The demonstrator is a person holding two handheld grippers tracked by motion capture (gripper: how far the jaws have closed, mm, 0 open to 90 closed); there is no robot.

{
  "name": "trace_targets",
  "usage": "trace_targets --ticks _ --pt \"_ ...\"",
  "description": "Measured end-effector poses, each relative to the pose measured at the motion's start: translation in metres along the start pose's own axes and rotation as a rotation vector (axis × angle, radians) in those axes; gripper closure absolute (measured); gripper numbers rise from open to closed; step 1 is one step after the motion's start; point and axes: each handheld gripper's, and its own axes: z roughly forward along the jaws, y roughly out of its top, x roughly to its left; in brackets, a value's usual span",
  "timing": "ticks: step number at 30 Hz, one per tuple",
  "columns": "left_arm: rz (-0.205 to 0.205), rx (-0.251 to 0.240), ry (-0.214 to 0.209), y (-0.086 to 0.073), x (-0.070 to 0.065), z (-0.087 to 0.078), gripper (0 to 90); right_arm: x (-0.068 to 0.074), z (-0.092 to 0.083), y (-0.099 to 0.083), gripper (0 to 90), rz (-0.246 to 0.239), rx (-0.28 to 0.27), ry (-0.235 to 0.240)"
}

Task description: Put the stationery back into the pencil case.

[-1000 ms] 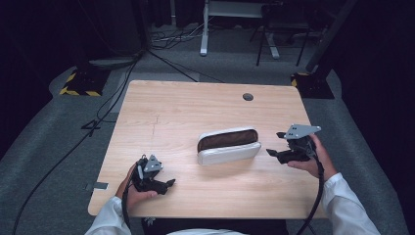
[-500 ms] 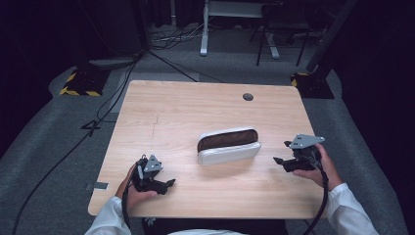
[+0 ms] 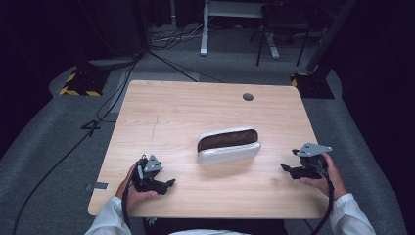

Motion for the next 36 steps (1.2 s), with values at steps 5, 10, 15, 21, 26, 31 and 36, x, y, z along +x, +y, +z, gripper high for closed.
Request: trace_targets --ticks 5,10,15,21,26,31,36 --pt "0.001 0.001 0.001 0.000 0.000 0.000 15.3 -0.001 0.001 -0.014 26.9 0.023 0.007 -0.002" --pt "0.001 0.000 0.001 0.000 0.000 0.000 15.3 -0.002 0.002 -0.033 26.7 0.069 0.015 -0.012" --pt "0.001 0.001 0.001 0.000 0.000 0.000 15.3 -0.002 0.001 -0.043 26.3 0.094 0.009 -0.010" --pt "0.000 0.000 0.000 0.000 0.000 0.000 15.3 -0.004 -0.004 -0.063 25.7 0.164 -0.008 -0.012" --pt "0.000 0.000 0.000 0.000 0.000 0.000 15.3 -0.004 -0.004 -0.073 23.6 0.206 -0.015 -0.020" --pt "0.002 -0.001 0.000 0.000 0.000 0.000 15.3 -0.006 -0.003 -0.082 21.8 0.272 -0.057 -0.006" --pt "0.001 -0.001 0.000 0.000 0.000 0.000 15.3 -0.006 -0.003 -0.082 21.7 0.273 -0.057 -0.007"
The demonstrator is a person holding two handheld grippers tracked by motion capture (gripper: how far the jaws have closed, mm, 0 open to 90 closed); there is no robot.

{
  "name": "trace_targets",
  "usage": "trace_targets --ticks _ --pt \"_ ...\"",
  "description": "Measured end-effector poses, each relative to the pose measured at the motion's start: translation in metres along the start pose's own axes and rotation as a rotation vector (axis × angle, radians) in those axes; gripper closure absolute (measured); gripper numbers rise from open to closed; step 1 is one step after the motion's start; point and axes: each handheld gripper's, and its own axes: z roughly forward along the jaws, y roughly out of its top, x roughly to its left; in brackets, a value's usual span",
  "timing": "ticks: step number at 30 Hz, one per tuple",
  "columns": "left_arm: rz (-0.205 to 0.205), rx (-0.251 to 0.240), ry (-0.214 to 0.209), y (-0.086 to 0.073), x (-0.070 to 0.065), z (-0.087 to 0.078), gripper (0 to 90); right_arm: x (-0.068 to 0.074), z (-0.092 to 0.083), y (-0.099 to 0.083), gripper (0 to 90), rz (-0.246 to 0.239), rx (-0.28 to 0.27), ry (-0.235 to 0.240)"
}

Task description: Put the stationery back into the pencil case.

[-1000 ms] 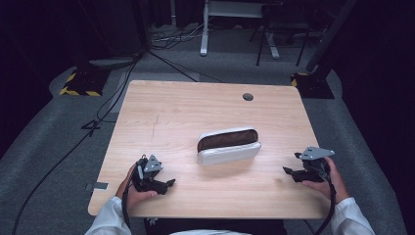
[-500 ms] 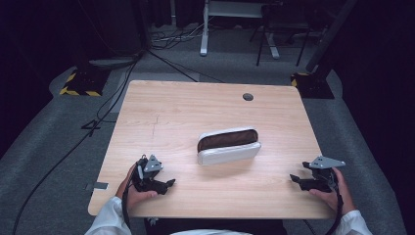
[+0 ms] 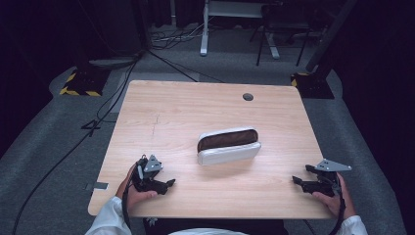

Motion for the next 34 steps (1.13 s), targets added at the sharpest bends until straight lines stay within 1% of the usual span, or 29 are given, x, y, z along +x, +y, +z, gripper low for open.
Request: trace_targets --ticks 12,34 --pt "0.000 0.000 0.000 0.0000 -0.0002 0.0000 15.4 0.0002 0.0005 0.0003 21.9 0.026 0.000 -0.029" --pt "-0.001 0.001 0.000 0.0000 -0.0001 -0.0001 15.3 0.0000 0.0004 0.0003 21.8 0.032 0.001 -0.035"
